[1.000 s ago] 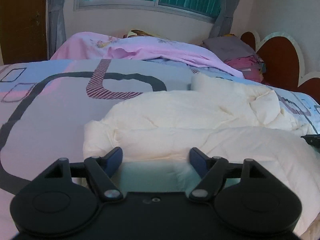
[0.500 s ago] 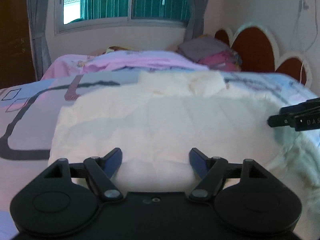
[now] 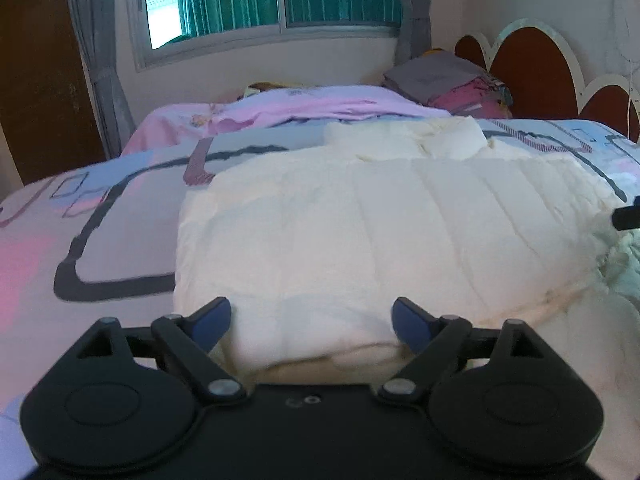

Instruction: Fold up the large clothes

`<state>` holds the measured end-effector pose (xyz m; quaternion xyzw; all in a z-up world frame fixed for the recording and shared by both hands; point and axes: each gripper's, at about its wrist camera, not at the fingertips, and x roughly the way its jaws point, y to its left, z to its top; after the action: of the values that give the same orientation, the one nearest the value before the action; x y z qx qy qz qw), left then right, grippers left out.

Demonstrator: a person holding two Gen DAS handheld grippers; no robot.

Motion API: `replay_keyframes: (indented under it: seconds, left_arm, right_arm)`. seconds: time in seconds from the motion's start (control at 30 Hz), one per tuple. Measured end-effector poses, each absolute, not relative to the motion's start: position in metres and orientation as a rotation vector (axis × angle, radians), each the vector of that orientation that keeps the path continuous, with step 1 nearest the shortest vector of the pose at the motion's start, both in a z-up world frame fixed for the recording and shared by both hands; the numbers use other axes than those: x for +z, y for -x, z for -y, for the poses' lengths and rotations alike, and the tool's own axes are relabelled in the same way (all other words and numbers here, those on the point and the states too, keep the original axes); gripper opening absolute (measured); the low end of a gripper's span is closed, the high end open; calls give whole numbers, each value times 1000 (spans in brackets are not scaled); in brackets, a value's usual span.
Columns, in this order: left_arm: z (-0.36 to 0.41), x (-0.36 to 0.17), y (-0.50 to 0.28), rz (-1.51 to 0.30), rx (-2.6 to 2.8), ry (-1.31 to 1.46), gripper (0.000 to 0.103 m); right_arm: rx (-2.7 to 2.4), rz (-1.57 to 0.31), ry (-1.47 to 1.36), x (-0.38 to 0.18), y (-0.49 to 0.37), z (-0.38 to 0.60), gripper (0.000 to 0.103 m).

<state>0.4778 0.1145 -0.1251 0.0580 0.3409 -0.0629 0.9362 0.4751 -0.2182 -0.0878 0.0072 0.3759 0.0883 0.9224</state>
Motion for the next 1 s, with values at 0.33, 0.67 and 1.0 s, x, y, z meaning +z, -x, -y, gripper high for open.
replay_keyframes:
  seconds: [0.33, 0.67, 1.0]
  left_arm:
    - [-132, -111, -424, -698, -95, -125, 87]
    - [-163, -121, -324, -766, 8, -81, 85]
    - [-180, -123, -246, -792, 39, 55, 85]
  right_arm:
    - [116, -773, -132, -70, -411, 263, 78]
    - [79, -784, -209, -66, -326, 339, 77]
    - [82, -857, -300, -87, -236, 384, 77]
